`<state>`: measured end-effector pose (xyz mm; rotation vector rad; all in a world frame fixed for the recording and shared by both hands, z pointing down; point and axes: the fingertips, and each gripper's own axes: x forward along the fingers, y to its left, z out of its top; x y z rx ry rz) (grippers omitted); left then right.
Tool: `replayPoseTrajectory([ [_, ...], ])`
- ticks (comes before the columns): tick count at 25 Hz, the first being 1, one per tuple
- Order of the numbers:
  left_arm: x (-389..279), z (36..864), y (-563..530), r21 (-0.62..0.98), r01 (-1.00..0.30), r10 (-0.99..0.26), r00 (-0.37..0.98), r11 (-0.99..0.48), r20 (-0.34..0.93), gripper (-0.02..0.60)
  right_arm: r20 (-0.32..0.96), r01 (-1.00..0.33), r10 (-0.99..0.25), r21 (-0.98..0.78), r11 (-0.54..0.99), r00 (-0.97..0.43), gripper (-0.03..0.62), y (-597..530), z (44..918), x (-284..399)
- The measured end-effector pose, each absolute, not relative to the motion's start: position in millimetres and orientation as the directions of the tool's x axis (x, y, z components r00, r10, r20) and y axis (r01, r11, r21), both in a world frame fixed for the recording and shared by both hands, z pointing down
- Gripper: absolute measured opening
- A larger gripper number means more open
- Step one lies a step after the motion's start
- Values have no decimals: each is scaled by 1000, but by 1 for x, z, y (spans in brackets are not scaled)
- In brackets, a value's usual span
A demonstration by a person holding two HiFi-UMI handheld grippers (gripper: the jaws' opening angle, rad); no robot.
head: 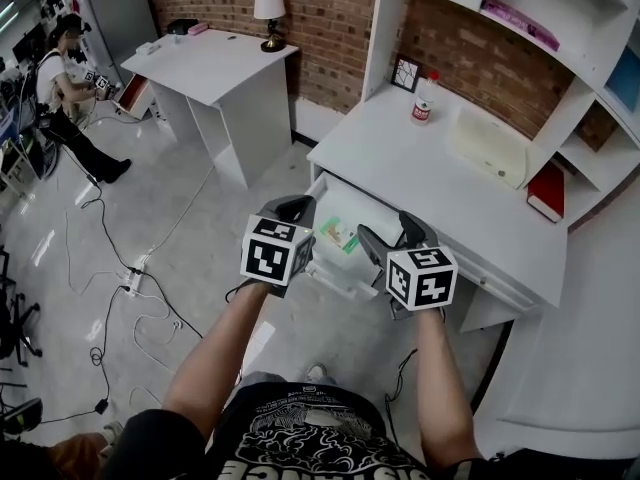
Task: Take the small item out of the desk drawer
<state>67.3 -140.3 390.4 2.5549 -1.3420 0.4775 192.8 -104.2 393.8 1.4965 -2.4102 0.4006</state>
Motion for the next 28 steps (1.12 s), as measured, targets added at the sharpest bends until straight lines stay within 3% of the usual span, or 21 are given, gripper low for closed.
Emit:
replayPoseTrajectory([
  [10,47,404,-160,44,-853,-779,496,-521,385,3,430,-858,-758,-87,506,-490,382,-135,418,179],
  [28,-1,462,-235,81,-859,-767,490,-505,414,3,739,-682,-446,-25,731,-505,399,-214,531,130],
])
